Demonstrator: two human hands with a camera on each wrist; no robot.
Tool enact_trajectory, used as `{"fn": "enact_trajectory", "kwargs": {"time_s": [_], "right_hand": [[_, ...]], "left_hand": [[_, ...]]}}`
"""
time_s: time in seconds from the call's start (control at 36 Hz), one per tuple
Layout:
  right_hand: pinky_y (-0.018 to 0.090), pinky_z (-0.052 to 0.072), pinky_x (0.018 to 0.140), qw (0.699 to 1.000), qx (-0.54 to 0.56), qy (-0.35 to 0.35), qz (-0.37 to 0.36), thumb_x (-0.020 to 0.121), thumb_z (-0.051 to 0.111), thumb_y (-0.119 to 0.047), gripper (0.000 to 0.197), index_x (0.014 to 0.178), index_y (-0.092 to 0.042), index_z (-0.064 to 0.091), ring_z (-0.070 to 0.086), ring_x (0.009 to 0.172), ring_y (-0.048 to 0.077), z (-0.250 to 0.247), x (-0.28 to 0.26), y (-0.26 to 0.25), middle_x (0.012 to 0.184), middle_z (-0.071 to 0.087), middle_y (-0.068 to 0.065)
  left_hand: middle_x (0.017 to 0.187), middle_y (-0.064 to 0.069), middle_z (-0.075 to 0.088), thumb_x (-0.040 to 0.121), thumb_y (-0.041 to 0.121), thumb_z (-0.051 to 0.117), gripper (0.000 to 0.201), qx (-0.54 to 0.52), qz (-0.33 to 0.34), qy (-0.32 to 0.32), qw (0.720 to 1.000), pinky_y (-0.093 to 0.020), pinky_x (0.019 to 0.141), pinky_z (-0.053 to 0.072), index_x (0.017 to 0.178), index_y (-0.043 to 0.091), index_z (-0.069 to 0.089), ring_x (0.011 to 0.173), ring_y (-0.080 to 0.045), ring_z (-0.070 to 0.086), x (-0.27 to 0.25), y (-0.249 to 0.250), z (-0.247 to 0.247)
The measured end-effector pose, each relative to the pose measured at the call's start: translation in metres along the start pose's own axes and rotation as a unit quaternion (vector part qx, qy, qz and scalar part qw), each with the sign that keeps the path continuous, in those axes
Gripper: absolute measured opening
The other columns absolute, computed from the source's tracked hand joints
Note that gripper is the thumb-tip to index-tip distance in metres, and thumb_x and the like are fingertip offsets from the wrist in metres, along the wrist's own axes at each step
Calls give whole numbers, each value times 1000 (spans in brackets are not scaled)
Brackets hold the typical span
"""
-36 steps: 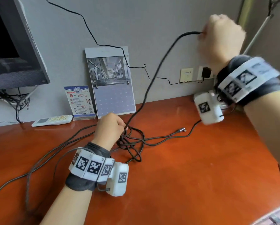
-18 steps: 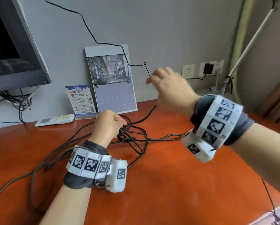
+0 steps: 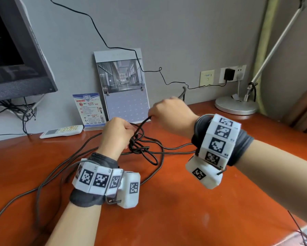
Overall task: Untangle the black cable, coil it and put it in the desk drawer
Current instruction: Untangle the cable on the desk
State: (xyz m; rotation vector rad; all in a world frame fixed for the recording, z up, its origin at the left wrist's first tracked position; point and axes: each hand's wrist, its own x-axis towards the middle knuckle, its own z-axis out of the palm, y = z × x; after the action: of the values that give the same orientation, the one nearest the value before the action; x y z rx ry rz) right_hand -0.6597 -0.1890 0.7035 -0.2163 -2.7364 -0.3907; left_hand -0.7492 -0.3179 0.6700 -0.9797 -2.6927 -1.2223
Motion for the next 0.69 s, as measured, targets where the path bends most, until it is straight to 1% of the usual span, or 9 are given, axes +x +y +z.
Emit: {"fn": "enact_trajectory", "kwargs": {"time_s": [0.11,0.25,0.31,0.39,0.47,0.53,0.61,0.67,0.69], "right_hand": [[26,32,65,996,3,71,53,91,52,-16,27,109,-29,67,62,94,27,-18,1,22,105,68,-1],[31,32,68,974,23,160,159,93,49,-22,27,112,-29,67,60,99,35,-40,-1,50,107,68,7],[33,34,70,958,33,188,212,93,49,-22,27,112,-27,67,59,99,39,-48,-3,63,105,67,12],[35,35,73,937,33,195,288,92,50,-17,28,113,-23,67,57,98,42,-56,-6,85,108,65,17],[36,35,74,939,-1,135,318,88,52,-8,27,109,-13,68,58,96,41,-53,-8,91,104,64,19],[39,37,85,955,-55,77,280,84,52,-6,32,112,-12,65,53,107,36,-44,-9,81,112,62,14],[45,21,109,988,-102,22,110,83,51,-15,51,133,-19,49,39,125,27,-28,-12,49,134,49,5],[47,10,114,996,-77,-50,15,86,47,-20,56,142,-22,37,33,133,22,-17,-13,21,142,43,1],[49,8,114,994,-52,-92,-5,89,45,-22,53,141,-21,37,34,133,21,-10,-12,8,140,46,1]], "left_hand": [[54,-2,59,92,5,50,26,2,4,12,1000,-10,30,34,89,15,75,41,-15,52,0,-1,-2],[50,-2,56,92,7,52,24,4,4,17,1000,-10,32,36,88,15,74,40,-17,52,2,-5,-5],[53,-4,59,92,7,51,24,14,1,14,1000,-15,39,42,86,17,72,42,-19,54,2,-6,-5],[57,-5,61,92,6,51,25,10,2,14,1000,-19,48,44,86,14,73,45,-22,55,4,-8,-4],[51,-1,58,92,8,52,25,-7,-2,14,1000,-13,36,39,80,18,72,41,-16,54,4,-6,-3],[49,6,55,92,8,52,27,-15,-3,9,1000,-10,33,36,79,19,73,41,-13,53,3,-4,-2],[45,11,52,91,6,50,29,-28,-5,-1,1000,-11,35,36,79,18,74,40,-13,52,3,0,3],[43,8,53,91,6,50,29,-34,-3,-8,999,-12,36,37,78,16,74,37,-12,51,3,1,5],[41,9,52,90,7,51,28,-34,0,-11,999,-11,36,36,77,16,74,35,-10,51,2,1,7]]}}
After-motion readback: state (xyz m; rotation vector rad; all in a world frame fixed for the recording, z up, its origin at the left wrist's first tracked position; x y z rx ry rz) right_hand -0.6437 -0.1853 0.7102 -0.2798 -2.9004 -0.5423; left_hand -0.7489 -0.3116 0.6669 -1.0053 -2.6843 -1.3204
